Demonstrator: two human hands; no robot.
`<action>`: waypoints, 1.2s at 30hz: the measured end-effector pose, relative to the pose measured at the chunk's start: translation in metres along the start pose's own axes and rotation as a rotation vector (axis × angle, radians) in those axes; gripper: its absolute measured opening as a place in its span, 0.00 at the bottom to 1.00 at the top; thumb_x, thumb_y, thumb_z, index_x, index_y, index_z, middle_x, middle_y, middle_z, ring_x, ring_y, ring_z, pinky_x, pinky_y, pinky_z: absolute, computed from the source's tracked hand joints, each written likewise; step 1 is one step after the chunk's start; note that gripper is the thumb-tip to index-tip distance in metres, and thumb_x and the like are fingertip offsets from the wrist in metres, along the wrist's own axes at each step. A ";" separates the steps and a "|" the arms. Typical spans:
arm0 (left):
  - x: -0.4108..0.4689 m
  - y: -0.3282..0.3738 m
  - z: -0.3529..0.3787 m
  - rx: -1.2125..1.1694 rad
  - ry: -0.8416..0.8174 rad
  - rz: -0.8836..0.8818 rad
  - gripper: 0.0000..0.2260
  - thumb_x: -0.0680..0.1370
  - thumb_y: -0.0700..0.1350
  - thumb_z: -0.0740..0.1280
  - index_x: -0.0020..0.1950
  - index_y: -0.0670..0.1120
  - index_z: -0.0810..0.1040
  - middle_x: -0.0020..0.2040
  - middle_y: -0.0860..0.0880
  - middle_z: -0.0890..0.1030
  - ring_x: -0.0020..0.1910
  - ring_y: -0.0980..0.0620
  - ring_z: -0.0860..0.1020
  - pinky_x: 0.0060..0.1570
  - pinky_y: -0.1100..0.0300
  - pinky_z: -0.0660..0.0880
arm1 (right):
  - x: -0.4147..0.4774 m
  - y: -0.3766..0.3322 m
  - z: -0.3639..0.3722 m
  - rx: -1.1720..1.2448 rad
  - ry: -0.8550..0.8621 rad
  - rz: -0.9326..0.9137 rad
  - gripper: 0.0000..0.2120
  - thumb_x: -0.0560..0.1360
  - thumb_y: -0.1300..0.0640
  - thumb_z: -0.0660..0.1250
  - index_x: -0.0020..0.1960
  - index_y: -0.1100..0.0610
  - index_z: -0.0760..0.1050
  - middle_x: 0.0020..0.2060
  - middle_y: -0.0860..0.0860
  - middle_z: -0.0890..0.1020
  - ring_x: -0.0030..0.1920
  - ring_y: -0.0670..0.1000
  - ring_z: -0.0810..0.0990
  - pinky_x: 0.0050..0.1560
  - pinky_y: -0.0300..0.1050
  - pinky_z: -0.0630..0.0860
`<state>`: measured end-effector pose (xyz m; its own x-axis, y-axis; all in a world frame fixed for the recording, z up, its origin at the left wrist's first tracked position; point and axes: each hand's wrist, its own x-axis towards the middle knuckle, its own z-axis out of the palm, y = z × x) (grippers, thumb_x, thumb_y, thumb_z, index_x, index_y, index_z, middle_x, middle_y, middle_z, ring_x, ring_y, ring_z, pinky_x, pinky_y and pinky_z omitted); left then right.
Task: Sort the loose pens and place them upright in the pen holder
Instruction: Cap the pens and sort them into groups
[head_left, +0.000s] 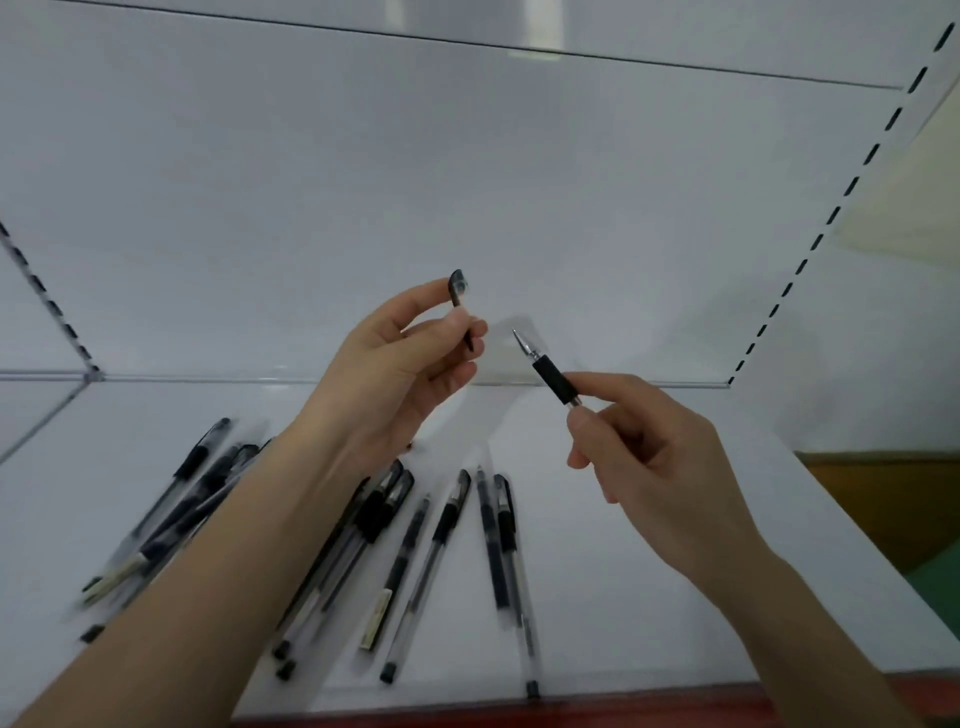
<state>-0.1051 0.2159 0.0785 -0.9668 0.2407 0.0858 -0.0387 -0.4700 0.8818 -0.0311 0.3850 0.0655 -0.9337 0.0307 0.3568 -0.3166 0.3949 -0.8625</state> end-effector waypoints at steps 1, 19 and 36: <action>-0.006 0.003 -0.003 0.003 0.003 0.026 0.11 0.75 0.38 0.64 0.56 0.47 0.76 0.34 0.50 0.82 0.32 0.56 0.79 0.37 0.66 0.77 | -0.001 -0.005 0.004 0.007 -0.025 -0.013 0.12 0.75 0.61 0.64 0.47 0.43 0.77 0.30 0.54 0.79 0.25 0.42 0.74 0.29 0.30 0.67; -0.033 0.006 -0.010 0.229 0.106 0.236 0.03 0.73 0.41 0.67 0.44 0.47 0.79 0.33 0.51 0.83 0.36 0.56 0.82 0.38 0.65 0.78 | -0.006 -0.022 0.033 0.022 -0.059 -0.002 0.08 0.75 0.59 0.64 0.39 0.48 0.77 0.28 0.48 0.79 0.23 0.42 0.71 0.26 0.29 0.66; -0.028 -0.026 -0.034 0.366 0.219 0.047 0.02 0.73 0.37 0.68 0.42 0.43 0.79 0.28 0.50 0.82 0.28 0.57 0.80 0.33 0.66 0.78 | -0.009 0.016 0.045 -0.013 -0.317 0.172 0.08 0.76 0.54 0.62 0.42 0.54 0.78 0.28 0.47 0.81 0.25 0.43 0.75 0.29 0.35 0.71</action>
<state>-0.0859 0.1927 0.0374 -0.9977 0.0213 0.0646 0.0612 -0.1340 0.9891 -0.0356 0.3494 0.0322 -0.9792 -0.1881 0.0762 -0.1503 0.4200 -0.8950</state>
